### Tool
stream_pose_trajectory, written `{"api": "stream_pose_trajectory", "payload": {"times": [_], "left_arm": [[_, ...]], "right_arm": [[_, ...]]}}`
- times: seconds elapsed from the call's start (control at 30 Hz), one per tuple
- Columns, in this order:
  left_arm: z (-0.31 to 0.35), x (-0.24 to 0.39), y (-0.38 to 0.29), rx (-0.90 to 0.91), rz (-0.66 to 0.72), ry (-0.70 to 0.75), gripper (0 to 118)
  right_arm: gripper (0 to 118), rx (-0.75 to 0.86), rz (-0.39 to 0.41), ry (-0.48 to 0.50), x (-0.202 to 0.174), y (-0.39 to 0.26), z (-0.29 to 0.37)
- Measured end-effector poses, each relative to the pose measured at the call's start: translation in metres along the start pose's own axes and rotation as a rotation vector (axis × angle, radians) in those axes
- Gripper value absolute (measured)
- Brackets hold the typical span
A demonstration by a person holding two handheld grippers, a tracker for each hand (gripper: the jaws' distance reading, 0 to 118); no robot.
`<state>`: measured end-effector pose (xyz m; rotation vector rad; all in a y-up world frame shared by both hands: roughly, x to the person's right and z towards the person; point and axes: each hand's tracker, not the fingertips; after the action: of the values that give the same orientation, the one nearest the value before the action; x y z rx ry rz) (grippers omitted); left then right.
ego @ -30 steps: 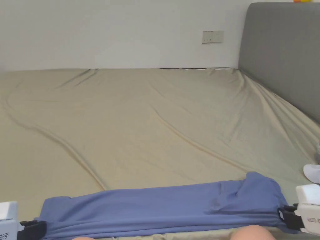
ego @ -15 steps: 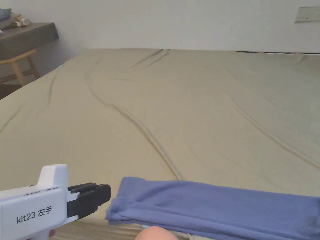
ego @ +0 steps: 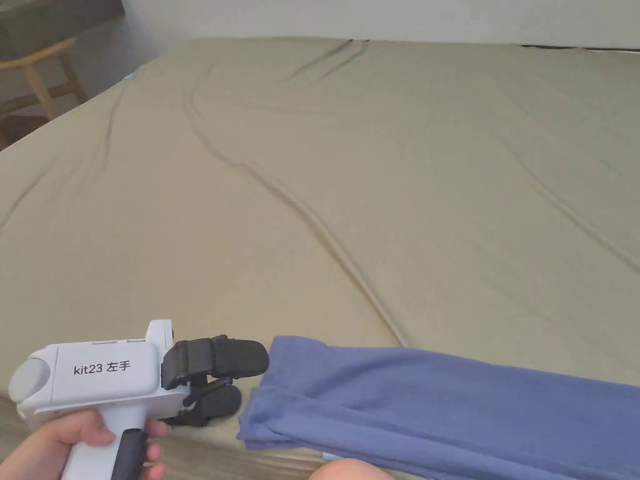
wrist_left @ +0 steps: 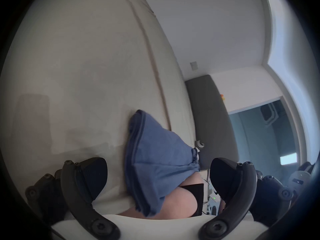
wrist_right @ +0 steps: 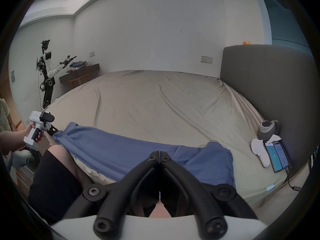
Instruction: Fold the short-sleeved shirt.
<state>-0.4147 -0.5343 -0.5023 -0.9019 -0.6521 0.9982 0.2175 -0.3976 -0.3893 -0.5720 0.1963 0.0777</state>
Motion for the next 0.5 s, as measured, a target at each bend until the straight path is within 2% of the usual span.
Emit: {"api": "stream_pose_trajectory", "payload": {"times": [0.13,0.2,0.23,0.27,0.3,0.33,0.43,0.5], "left_arm": [[-0.039,0.006,-0.001,-0.079,0.001,-0.047,117],[-0.055,0.016,-0.005,-0.061,-0.053,-0.047,107],[-0.061,0.020,-0.004,-0.067,-0.054,-0.018,107],[-0.067,0.013,0.000,-0.088,-0.068,0.040,85],[-0.075,0.012,0.000,-0.097,-0.083,0.130,39],[-0.079,0.008,-0.001,-0.093,-0.116,0.231,6],[-0.078,0.003,0.006,-0.116,-0.096,0.170,6],[-0.068,0.011,0.012,-0.089,-0.112,0.185,5]], "right_arm": [[0,-0.018,-0.022,0.021,-0.007,0.005,-0.012],[0,-0.023,-0.026,0.037,-0.011,0.007,-0.018],[0,-0.025,-0.023,0.045,-0.014,0.007,-0.020],[0,-0.029,-0.016,0.054,-0.018,0.008,-0.023],[0,-0.030,-0.012,0.058,-0.021,0.009,-0.026],[0,-0.030,-0.009,0.067,-0.021,0.009,-0.026],[0,-0.029,0.007,0.086,-0.026,0.011,-0.029],[0,-0.026,0.011,0.088,-0.024,0.012,-0.027]]}}
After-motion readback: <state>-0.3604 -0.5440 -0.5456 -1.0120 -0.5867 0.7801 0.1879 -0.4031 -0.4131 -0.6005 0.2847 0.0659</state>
